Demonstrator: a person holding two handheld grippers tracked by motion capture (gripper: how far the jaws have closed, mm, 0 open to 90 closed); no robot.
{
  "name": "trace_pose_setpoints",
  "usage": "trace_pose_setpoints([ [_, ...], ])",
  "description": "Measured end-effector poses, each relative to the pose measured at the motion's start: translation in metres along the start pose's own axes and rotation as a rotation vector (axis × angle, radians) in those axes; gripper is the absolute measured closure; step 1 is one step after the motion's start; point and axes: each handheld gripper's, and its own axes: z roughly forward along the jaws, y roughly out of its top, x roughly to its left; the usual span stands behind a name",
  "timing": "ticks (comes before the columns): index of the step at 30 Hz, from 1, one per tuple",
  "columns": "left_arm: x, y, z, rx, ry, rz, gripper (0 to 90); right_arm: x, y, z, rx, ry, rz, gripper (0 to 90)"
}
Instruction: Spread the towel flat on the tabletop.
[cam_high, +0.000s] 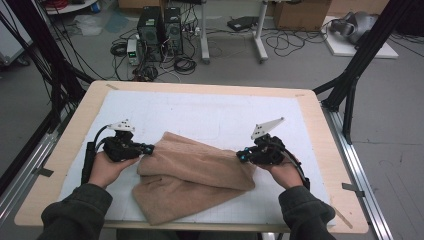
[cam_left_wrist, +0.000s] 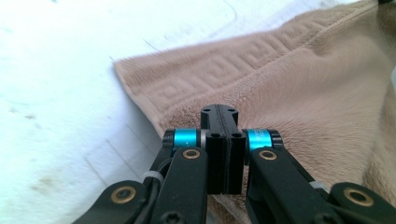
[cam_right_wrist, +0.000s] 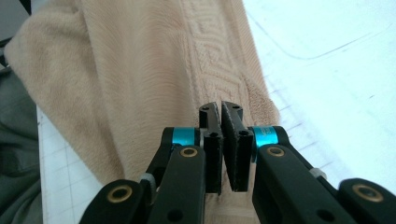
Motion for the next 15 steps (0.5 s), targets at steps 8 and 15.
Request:
trace_pose_setpoints([
  [8,0.007,0.008,0.04,0.095,0.025,0.037,59.7,0.001,0.004,0.011,-0.014,0.069,0.057,54.1],
  [15,0.008,-0.002,0.064,0.211,0.067,0.032,61.5,0.012,-0.023,0.041,0.103,-0.086,0.044,57.0],
])
